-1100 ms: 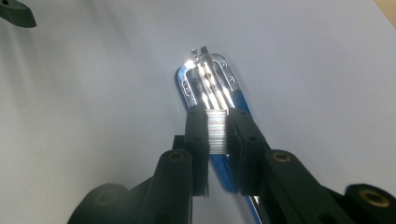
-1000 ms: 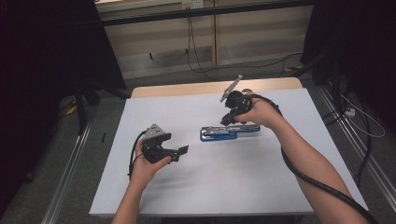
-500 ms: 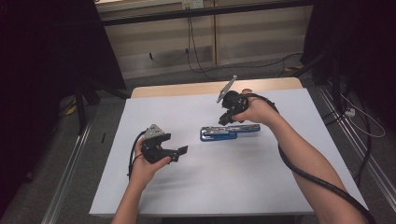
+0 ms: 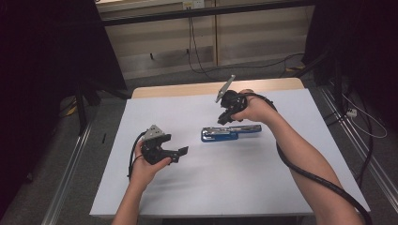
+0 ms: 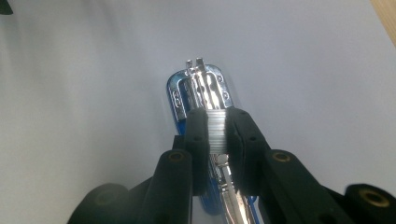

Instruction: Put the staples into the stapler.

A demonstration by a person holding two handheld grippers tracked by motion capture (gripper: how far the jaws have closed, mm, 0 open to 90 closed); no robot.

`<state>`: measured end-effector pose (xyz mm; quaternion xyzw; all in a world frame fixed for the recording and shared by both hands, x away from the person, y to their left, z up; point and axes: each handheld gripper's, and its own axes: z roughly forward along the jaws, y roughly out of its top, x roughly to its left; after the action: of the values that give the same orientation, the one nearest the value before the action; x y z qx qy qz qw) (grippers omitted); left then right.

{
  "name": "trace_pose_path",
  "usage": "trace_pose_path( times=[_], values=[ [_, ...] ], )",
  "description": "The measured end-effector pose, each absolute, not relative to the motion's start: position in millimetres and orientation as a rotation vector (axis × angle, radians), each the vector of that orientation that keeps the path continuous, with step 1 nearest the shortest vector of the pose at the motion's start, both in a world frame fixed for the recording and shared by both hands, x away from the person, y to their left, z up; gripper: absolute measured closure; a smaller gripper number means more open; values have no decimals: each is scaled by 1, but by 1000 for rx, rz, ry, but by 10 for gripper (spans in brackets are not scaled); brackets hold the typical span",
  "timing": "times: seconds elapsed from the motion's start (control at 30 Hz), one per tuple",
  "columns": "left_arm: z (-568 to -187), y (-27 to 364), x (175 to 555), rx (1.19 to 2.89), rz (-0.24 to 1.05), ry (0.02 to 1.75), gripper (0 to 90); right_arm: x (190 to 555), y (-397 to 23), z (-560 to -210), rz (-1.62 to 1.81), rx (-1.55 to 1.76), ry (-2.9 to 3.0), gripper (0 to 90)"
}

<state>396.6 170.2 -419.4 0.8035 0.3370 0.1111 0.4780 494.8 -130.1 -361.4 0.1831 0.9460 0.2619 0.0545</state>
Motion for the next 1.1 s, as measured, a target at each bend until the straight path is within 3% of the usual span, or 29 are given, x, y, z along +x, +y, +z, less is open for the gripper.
trace_pose_path(
  times=[1.1],
  values=[
    [-420,172,397,1959,275,833,94,506,-109,-382,786,434,2912,792]
  ],
)
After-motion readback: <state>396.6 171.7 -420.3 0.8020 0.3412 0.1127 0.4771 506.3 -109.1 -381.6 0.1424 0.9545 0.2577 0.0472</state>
